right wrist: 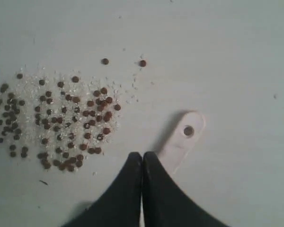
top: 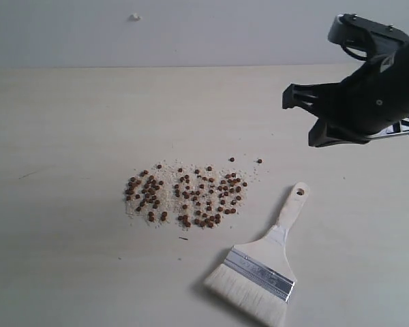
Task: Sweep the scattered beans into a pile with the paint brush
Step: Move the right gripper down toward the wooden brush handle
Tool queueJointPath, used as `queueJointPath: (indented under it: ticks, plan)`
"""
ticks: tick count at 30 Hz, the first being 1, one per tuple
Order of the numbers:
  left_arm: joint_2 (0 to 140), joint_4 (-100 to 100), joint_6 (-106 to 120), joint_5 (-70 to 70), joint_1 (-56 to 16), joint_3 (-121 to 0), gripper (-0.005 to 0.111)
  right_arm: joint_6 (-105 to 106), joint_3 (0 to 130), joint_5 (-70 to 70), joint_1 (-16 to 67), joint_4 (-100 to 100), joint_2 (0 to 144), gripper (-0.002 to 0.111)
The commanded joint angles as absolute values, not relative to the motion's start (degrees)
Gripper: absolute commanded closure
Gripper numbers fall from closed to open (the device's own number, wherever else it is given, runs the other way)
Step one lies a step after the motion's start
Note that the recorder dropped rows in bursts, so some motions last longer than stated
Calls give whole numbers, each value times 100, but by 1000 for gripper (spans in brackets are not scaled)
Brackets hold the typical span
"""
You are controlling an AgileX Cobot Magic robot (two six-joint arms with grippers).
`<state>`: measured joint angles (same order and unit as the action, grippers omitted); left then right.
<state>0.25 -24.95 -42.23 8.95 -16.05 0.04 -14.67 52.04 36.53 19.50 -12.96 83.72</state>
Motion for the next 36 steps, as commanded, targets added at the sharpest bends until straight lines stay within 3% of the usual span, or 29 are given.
queueJointPath:
  ticks: [1,6,8,11,16,26,36]
  plan:
    - [0,-2456,-4216,867,-1594,0,107,-110,5656,4240,2004,-1157,8619,108]
    - [0,-2456,-4216,867,-1594,0,107,2884,5871,4958,2004,-1145,8697,108]
    - [0,-2456,-4216,867,-1594,0,107,2285,5871,4816,2004,-1003,8756,108]
    - [0,-2456,-4216,867,-1594,0,107,-205,5871,4278,2004,-462,8896,108]
    - [0,-2456,-4216,867,-1594,0,107,-2506,5871,4215,2004,-201,9105,99]
    - [0,-2456,-4216,867,-1594,0,107,-3483,5871,3995,2004,-2002,9128,97]
    - [0,-2456,-4216,867,-1594,0,107,-3483,5871,3995,2004,-2111,9128,97]
